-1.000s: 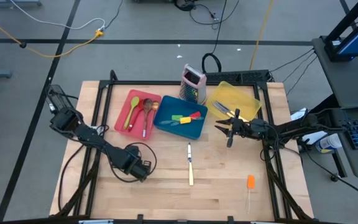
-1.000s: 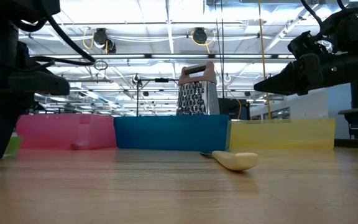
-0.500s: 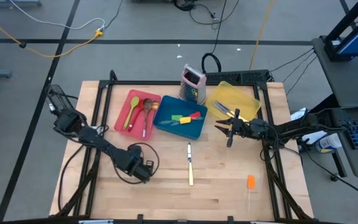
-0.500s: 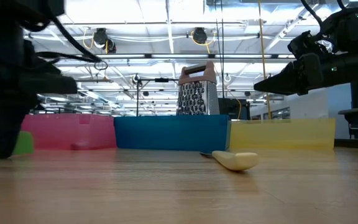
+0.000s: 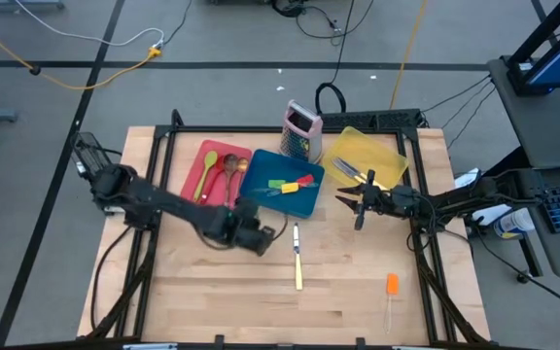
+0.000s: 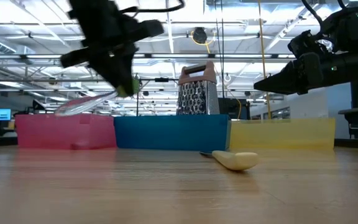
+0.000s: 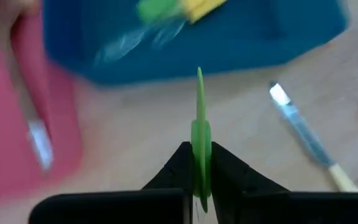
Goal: Pick & Place Kitchen Items
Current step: Put the green spatula into the blue bin
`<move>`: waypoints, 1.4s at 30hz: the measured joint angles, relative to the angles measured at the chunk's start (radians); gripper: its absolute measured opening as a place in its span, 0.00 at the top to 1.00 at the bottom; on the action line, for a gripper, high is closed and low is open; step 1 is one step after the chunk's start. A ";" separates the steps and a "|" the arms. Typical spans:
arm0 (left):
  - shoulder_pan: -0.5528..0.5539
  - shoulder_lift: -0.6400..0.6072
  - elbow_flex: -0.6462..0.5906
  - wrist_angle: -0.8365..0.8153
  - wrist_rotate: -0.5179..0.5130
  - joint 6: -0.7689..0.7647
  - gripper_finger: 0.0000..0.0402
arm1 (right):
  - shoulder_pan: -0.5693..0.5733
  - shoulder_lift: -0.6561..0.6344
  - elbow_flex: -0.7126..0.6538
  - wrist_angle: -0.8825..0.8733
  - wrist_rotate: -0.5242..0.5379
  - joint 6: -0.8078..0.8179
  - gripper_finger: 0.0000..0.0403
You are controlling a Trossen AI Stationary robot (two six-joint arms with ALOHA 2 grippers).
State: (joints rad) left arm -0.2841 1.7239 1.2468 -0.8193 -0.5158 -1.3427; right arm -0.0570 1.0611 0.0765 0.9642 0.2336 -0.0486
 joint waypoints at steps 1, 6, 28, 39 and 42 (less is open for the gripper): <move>0.024 -0.001 0.015 0.024 0.000 0.067 0.94 | 0.000 0.000 0.000 0.000 0.000 0.000 0.77; 0.140 -0.001 0.053 0.206 0.006 0.464 0.97 | 0.000 0.000 0.000 0.001 0.000 0.000 0.77; 0.457 0.075 0.055 0.605 0.200 1.556 0.92 | 0.000 0.000 0.000 0.004 0.001 -0.023 0.77; 0.499 0.263 0.055 0.608 0.193 1.570 0.93 | 0.000 0.003 0.000 -0.004 0.002 -0.019 0.77; 0.506 0.293 0.056 0.617 0.192 1.566 0.87 | 0.000 0.003 0.000 -0.009 0.002 -0.019 0.77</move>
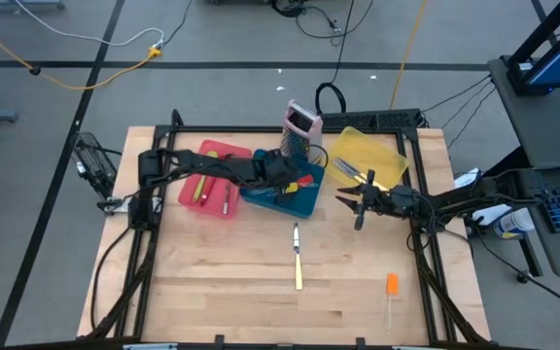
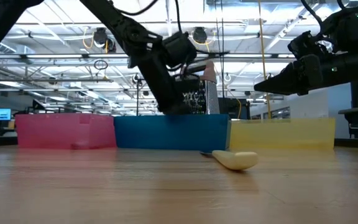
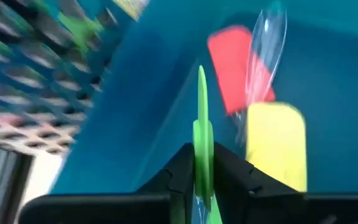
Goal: Pick & Place Kitchen Items
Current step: Put the green spatula into the blue bin, then put the yellow knife into the yellow bin
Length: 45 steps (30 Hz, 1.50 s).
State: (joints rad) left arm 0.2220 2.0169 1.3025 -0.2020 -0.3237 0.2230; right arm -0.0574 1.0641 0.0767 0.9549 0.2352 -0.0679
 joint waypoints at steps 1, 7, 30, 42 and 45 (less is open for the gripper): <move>0.001 0.007 0.000 -0.003 0.000 0.000 0.86 | 0.000 0.000 0.000 0.002 0.000 0.001 0.77; 0.001 0.022 0.000 0.018 0.002 -0.033 0.79 | 0.000 0.000 0.000 -0.004 0.000 0.003 0.77; -0.117 -0.170 0.001 0.041 0.000 -0.238 0.70 | 0.000 0.000 0.000 -0.012 -0.001 0.004 0.77; -0.295 -0.207 0.001 0.065 0.010 -0.518 0.70 | 0.000 0.000 0.000 -0.024 -0.001 0.004 0.77; -0.339 -0.207 0.001 0.070 0.010 -0.650 0.70 | 0.000 0.000 0.000 -0.025 -0.001 0.004 0.77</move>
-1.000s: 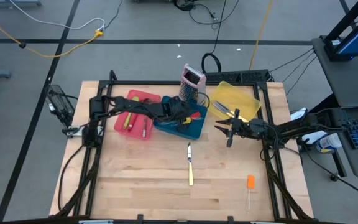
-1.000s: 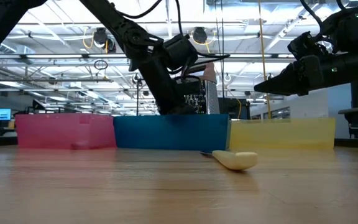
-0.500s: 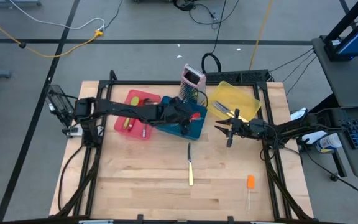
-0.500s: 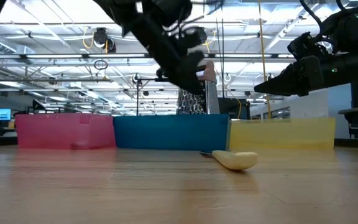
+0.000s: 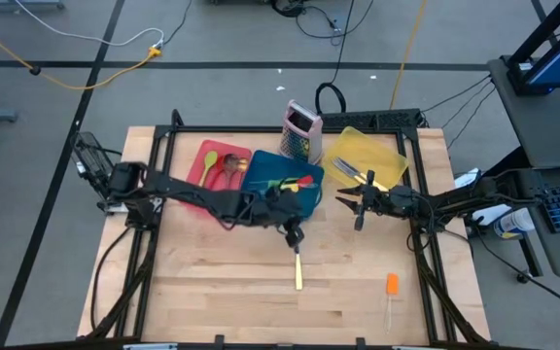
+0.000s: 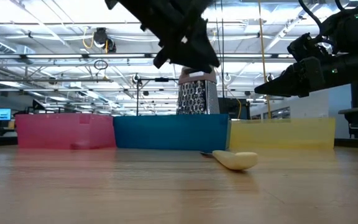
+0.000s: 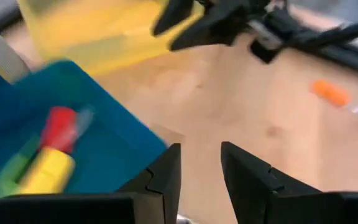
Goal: Pick & Place Kitchen Items
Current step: Put the yellow knife into the yellow bin
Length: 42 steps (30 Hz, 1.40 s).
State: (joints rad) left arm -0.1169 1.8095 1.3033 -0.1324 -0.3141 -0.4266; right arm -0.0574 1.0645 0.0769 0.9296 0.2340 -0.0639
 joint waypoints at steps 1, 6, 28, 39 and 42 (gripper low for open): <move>-0.014 0.000 0.000 0.004 0.000 -0.053 0.70 | 0.000 0.000 0.000 0.000 0.000 0.000 0.77; -0.086 0.014 0.000 0.006 -0.016 -0.300 0.70 | 0.000 0.000 0.000 0.000 0.000 0.009 0.77; -0.229 0.256 0.000 0.050 -0.001 -0.876 0.70 | 0.000 0.000 0.000 -0.041 -0.003 0.056 0.77; -0.221 0.299 0.000 0.044 0.002 -0.910 0.70 | 0.001 0.000 0.000 -0.110 -0.004 0.092 0.77; -0.206 0.299 0.000 0.027 0.011 -0.873 0.70 | 0.001 0.001 0.000 -0.123 -0.004 0.106 0.77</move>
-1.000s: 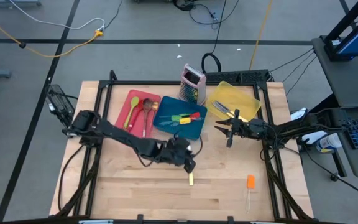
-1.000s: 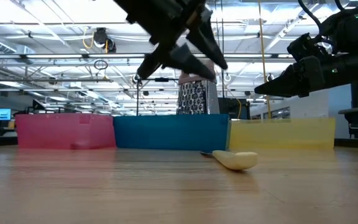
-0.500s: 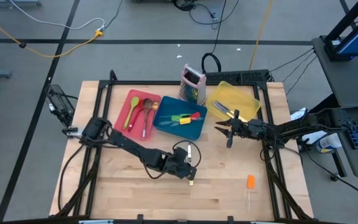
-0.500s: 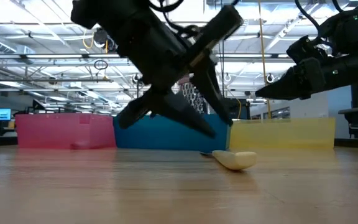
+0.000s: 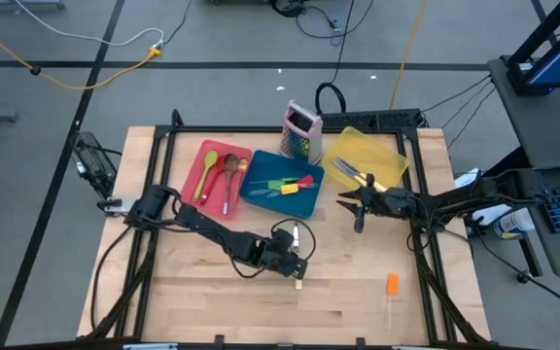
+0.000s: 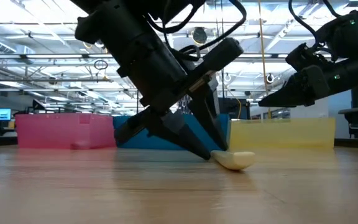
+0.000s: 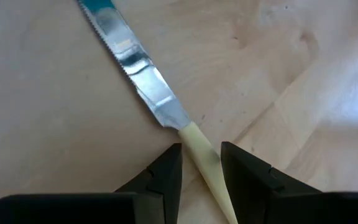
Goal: Pick & Place Kitchen Items
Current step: Put the yellow knife into the yellow bin
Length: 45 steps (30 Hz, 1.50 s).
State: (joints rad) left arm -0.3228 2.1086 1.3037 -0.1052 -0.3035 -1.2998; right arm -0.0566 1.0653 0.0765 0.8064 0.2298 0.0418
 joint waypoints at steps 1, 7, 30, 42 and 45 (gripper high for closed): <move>0.007 0.000 0.000 -0.009 0.014 0.021 0.70 | 0.001 0.000 0.000 -0.005 0.000 0.000 0.77; 0.047 -0.003 0.004 -0.085 0.087 0.134 0.70 | 0.031 0.000 0.000 -0.037 0.000 0.003 0.77; 0.040 -0.012 0.005 -0.323 0.247 0.515 0.70 | 0.216 0.000 -0.040 -0.056 0.000 0.070 0.77; -0.086 -0.013 0.003 -0.366 0.134 0.381 0.74 | 0.357 0.000 -0.048 -0.056 0.003 0.105 0.77; -0.085 -0.013 0.003 -0.375 0.131 0.377 0.83 | 0.375 0.000 -0.048 -0.048 0.004 0.111 0.77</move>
State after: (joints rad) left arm -0.4076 2.0960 1.3071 -0.4800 -0.1725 -0.9230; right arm 0.3185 1.0657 0.0284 0.7582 0.2337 0.1532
